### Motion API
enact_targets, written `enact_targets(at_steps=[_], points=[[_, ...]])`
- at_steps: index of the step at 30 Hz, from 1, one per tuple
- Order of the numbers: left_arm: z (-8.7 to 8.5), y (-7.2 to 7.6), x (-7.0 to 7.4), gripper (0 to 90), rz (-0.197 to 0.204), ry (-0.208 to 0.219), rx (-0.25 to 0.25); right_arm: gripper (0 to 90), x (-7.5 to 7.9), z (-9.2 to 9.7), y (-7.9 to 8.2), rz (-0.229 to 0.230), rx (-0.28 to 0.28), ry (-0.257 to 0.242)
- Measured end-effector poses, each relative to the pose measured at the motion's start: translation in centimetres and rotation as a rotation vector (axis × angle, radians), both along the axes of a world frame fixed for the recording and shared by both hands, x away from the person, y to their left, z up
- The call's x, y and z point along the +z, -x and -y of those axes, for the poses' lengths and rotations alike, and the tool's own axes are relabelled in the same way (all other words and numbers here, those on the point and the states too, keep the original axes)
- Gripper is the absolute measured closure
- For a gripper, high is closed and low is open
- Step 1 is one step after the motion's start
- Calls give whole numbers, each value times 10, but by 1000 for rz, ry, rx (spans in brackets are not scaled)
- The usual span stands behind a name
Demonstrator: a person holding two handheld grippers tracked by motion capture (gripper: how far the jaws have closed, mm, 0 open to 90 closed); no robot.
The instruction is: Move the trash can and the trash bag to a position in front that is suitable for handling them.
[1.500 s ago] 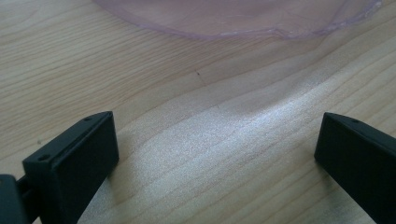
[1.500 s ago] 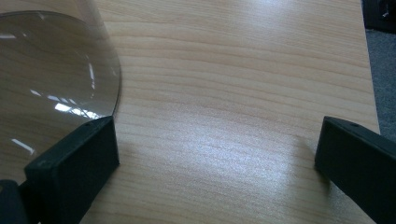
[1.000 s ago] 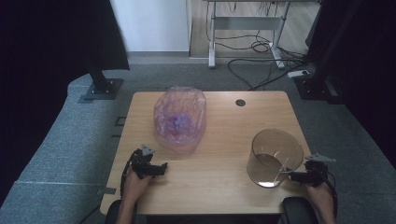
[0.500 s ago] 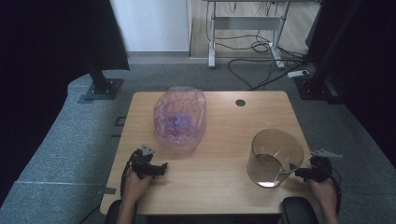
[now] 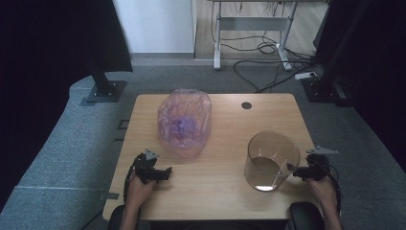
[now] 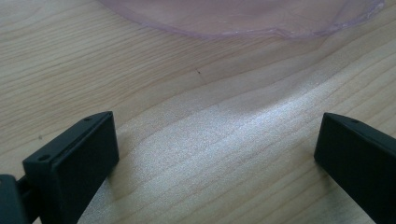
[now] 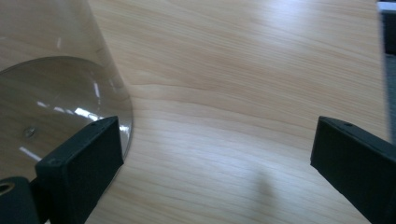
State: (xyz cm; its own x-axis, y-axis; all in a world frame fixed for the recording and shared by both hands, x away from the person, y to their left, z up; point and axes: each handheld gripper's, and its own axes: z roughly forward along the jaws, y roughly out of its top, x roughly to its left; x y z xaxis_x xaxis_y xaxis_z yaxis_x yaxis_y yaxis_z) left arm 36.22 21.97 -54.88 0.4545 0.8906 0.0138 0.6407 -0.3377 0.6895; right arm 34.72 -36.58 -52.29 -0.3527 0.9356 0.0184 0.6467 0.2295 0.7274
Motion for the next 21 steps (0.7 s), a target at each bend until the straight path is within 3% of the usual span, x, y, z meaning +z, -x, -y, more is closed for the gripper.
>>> enact_targets(at_steps=[7,13,16,17,21], points=[[0,0,0,0,0,0,0,5,-1,-24,-1,-16,98,-34],[1,0,0,0,-1,-1,2,1,15,-24,-24,27,25,-40],[2,1,0,0,0,0,3,8,17,-29,-32,18,38,-27],[3,2,0,0,-2,0,-1,15,16,-34,-33,21,54,-43],[17,3,4,0,-20,-29,-42,9,14,-44,-32,3,89,-40]])
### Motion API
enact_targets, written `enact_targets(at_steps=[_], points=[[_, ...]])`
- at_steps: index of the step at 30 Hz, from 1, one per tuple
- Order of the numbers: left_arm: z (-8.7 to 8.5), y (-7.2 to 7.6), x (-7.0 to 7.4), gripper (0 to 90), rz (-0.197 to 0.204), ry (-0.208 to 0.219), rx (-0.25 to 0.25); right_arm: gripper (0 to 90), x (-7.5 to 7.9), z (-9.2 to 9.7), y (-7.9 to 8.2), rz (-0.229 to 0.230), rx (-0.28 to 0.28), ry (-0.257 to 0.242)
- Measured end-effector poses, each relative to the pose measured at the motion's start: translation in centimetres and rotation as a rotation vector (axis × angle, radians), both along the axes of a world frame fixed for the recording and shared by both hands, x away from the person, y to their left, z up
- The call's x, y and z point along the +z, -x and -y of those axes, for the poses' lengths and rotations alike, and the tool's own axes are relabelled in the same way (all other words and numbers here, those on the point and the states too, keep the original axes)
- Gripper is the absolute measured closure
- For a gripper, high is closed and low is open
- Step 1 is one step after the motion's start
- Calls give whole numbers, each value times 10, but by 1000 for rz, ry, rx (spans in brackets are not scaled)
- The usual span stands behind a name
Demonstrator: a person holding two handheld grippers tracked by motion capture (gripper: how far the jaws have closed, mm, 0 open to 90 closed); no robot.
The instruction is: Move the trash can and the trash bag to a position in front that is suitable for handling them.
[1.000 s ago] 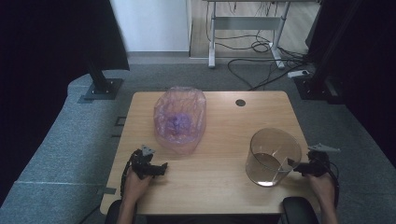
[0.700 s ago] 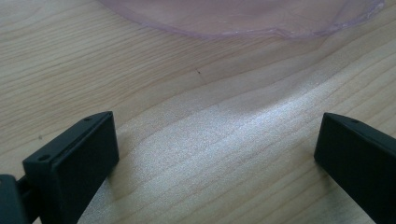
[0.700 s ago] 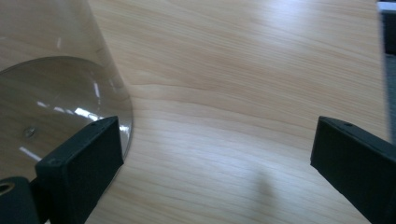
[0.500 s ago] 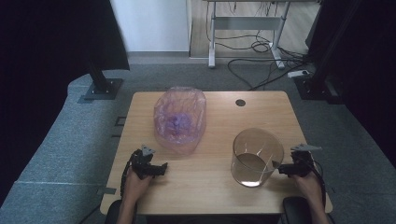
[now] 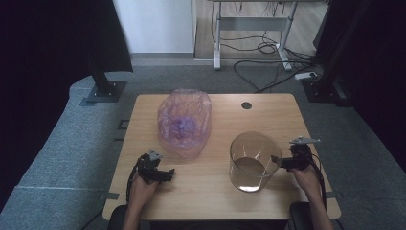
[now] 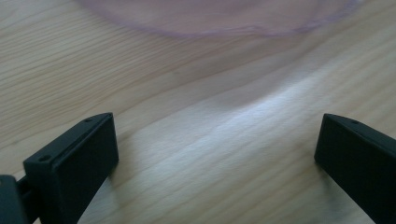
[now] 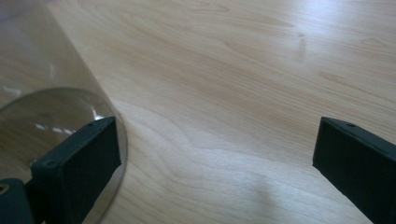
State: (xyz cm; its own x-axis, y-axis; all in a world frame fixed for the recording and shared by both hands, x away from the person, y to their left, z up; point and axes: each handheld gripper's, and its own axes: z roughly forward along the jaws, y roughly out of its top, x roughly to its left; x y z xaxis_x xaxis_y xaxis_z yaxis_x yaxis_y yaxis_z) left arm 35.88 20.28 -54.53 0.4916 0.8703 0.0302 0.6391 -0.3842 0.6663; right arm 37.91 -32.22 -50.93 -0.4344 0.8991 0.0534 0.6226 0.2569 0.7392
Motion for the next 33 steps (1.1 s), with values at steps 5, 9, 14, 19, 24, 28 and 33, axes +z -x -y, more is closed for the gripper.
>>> enact_targets(at_steps=[5,9,14,19,24,28,33], points=[[22,3,14,0,36,-5,-47,11,1,-13,1,6,32,4],[49,2,31,0,65,48,-93,0,4,-14,0,17,31,9],[94,-8,45,0,76,81,-142,6,13,-16,-3,36,28,12],[133,-22,57,0,97,84,-164,9,13,-19,-1,26,51,-8],[152,-34,58,0,106,77,-146,10,13,-20,0,29,58,-5],[162,-30,57,0,117,52,-165,16,12,-22,1,23,70,-10],[160,-25,54,0,108,80,-159,35,14,-24,5,27,77,0]])
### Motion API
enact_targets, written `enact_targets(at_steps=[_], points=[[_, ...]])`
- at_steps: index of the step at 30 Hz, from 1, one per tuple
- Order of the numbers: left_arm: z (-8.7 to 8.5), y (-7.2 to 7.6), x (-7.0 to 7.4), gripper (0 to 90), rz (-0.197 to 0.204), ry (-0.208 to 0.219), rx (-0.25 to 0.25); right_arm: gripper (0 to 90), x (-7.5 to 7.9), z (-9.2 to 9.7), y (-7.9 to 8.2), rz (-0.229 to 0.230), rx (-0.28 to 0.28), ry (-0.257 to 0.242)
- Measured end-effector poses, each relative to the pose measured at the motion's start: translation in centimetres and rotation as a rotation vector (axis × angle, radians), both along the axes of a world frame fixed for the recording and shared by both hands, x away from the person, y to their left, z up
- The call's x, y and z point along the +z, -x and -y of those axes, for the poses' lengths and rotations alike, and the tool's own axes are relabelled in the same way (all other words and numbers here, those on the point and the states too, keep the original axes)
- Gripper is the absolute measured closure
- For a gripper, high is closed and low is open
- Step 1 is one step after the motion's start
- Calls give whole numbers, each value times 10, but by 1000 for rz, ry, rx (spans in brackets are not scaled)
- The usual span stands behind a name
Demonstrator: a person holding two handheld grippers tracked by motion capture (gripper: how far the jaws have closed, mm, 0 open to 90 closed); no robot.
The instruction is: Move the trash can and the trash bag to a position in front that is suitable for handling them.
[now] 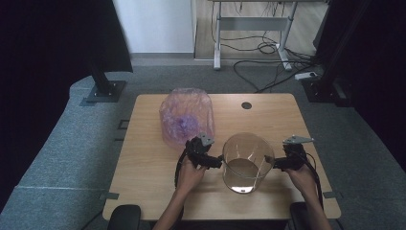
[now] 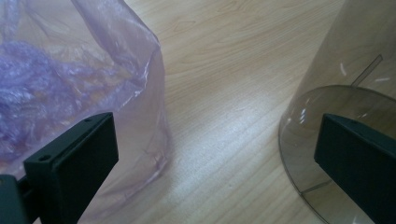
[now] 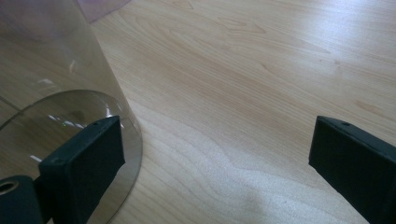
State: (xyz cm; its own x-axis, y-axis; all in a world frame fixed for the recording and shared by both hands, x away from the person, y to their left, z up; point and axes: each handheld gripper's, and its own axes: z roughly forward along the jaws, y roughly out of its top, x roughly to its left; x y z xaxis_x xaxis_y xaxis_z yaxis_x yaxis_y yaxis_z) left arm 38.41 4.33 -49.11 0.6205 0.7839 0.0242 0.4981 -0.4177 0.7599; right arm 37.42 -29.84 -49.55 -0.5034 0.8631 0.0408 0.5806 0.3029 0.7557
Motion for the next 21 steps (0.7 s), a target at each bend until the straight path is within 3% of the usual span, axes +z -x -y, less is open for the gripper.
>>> enact_targets(at_steps=[7,10,16,21], points=[[1,5,1,0,11,-19,-2,37,1,-1,5,-1,12,12],[-3,9,3,0,-1,3,-11,0,0,0,4,-2,6,5],[-19,18,10,0,-12,-1,4,0,-4,7,3,-9,-10,-10],[-37,16,21,0,-18,2,35,0,-8,15,2,-23,-29,-14]])
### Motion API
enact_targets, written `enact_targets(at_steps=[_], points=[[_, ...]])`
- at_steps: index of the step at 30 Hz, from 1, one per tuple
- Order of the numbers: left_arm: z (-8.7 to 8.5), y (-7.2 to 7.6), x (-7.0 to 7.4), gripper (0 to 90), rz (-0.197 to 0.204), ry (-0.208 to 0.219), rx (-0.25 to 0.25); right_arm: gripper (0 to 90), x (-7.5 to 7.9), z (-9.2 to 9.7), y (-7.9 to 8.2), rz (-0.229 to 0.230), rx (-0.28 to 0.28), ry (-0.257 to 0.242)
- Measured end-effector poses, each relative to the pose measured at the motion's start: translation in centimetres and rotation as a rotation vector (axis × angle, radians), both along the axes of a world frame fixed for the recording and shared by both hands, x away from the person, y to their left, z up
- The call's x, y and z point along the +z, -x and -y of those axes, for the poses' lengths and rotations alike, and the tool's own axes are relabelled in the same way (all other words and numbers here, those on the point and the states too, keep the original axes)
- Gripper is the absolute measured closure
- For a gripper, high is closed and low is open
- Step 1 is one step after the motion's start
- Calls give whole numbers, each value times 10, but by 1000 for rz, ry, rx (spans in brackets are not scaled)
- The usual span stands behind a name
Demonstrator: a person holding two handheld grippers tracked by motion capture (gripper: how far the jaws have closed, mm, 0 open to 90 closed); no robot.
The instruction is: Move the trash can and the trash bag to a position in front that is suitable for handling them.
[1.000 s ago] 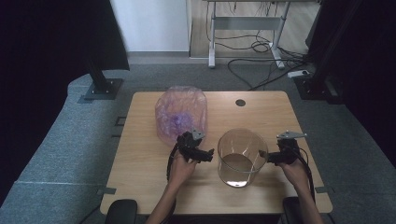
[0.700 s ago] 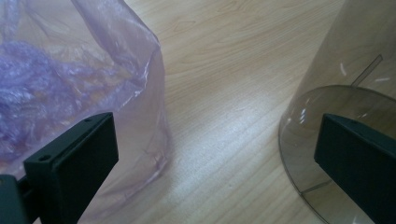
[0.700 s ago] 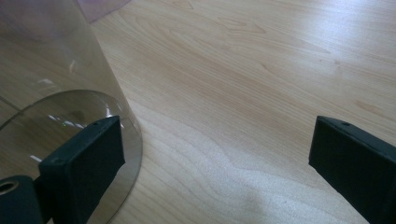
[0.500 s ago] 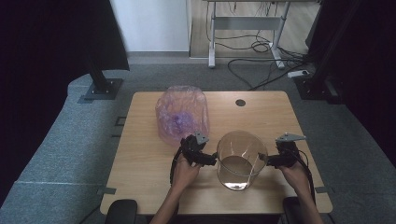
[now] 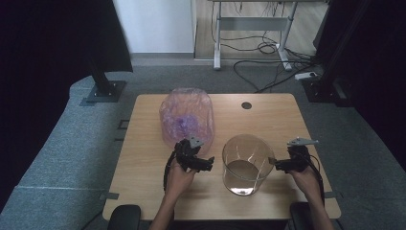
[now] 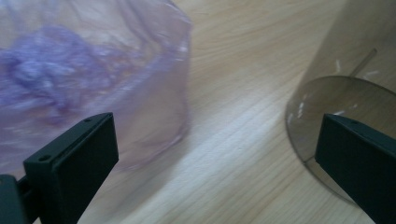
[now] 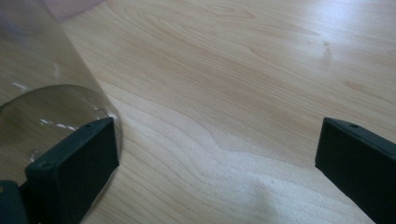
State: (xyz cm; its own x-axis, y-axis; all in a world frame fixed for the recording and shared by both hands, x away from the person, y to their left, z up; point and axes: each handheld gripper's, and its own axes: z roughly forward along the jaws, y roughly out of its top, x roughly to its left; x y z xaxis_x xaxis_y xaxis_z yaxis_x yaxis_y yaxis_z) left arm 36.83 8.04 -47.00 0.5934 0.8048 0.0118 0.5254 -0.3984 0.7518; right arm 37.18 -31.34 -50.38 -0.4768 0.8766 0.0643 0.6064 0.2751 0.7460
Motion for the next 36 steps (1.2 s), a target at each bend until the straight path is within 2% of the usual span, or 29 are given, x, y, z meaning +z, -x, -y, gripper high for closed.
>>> enact_targets(at_steps=[2,5,7,13,19,22,24,27,30,32,36], points=[[-8,-2,5,0,4,9,13,0,-2,3,-1,-13,-4,3],[-18,-6,11,0,13,-15,40,0,-4,4,-1,-25,-3,17],[-28,-12,15,0,16,-30,68,0,-5,4,-1,-30,-1,20],[-54,-33,21,0,7,-34,149,0,-11,7,-3,-36,-1,25],[-74,-54,20,0,-17,-24,201,0,-24,15,-7,-59,-19,69],[-81,-65,18,0,-25,-16,223,0,-30,16,-9,-80,-9,132],[-85,-71,18,0,-27,-15,232,0,-35,17,-9,-77,-4,141],[-87,-81,17,0,-24,-21,242,0,-43,19,-10,-97,8,154],[-88,-92,15,0,-26,-47,255,0,-46,23,-10,-96,2,117],[-91,-99,12,0,-31,-58,269,0,-47,23,-11,-89,-4,117],[-100,-112,4,0,-50,-49,307,0,-51,23,-8,-38,-19,85]])
